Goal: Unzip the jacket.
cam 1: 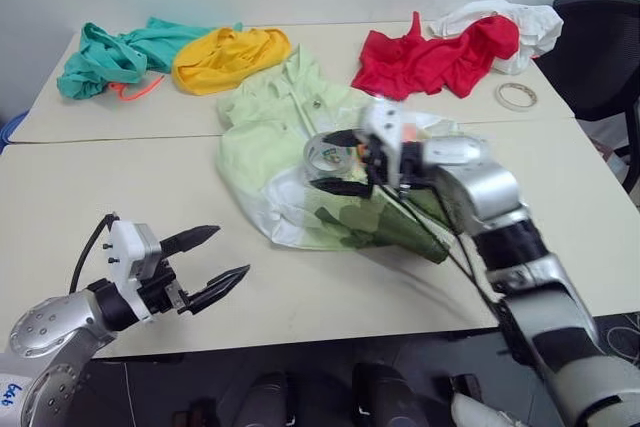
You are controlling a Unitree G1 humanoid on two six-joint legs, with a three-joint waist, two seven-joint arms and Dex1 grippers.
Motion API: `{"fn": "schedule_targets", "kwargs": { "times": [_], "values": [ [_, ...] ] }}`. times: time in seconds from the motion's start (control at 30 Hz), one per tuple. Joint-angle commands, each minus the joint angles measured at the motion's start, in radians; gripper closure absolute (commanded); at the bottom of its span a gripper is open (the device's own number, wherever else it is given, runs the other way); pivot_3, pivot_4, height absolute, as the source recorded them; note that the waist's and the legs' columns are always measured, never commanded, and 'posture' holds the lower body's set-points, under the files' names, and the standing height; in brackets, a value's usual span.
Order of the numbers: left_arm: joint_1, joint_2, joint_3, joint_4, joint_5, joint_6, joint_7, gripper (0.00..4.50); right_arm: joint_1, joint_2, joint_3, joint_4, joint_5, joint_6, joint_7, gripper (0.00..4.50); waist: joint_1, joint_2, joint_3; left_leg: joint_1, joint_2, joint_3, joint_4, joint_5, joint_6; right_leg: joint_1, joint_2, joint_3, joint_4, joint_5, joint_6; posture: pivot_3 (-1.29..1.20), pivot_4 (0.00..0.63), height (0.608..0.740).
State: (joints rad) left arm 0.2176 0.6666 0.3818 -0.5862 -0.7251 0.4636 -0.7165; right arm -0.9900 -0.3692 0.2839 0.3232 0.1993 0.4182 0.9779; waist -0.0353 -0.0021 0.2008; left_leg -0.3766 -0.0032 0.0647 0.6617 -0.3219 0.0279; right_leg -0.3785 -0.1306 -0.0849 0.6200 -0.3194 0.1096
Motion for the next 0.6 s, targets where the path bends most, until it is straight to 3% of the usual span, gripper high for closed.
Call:
{"fn": "schedule_targets", "kwargs": {
  "times": [0.03,0.13,0.23,0.6],
  "values": [
    [-0.008,-0.024,-0.03,-0.018,0.006,-0.01,0.016,0.0,-0.095,0.049,0.033,0.1,-0.066,0.084,-0.047,0.01,0.002,0.0,0.0,0.0,0.0,0.0,0.0,0.0,0.0,0.0,0.0,-0.001,0.0,0.0,0.0,0.0,0.15,0.74],
    [-0.013,-0.033,-0.043,-0.018,0.014,-0.013,0.022,0.0,-0.142,0.078,0.072,0.198,-0.123,0.093,-0.048,0.01,0.005,0.0,0.0,-0.002,-0.001,-0.002,0.001,0.0,0.001,0.0,-0.001,-0.003,0.0,0.0,0.0,0.0,0.15,0.74],
    [-0.009,-0.044,-0.036,-0.019,0.017,-0.019,0.035,0.0,-0.186,0.121,0.053,0.3,-0.137,0.089,-0.078,0.62,0.002,0.0,0.0,-0.002,-0.002,-0.001,0.001,-0.001,0.001,0.0,-0.001,-0.003,0.0,0.0,0.0,0.0,0.15,0.74],
    [0.015,-0.054,-0.026,-0.015,0.038,-0.047,0.035,0.0,-0.202,0.096,0.054,0.336,-0.177,0.091,-0.006,4.43,0.002,-0.001,0.0,-0.002,-0.001,-0.001,0.001,0.001,-0.001,0.0,-0.001,-0.006,0.001,0.0,0.0,0.0,0.15,0.74]
  ]
}}
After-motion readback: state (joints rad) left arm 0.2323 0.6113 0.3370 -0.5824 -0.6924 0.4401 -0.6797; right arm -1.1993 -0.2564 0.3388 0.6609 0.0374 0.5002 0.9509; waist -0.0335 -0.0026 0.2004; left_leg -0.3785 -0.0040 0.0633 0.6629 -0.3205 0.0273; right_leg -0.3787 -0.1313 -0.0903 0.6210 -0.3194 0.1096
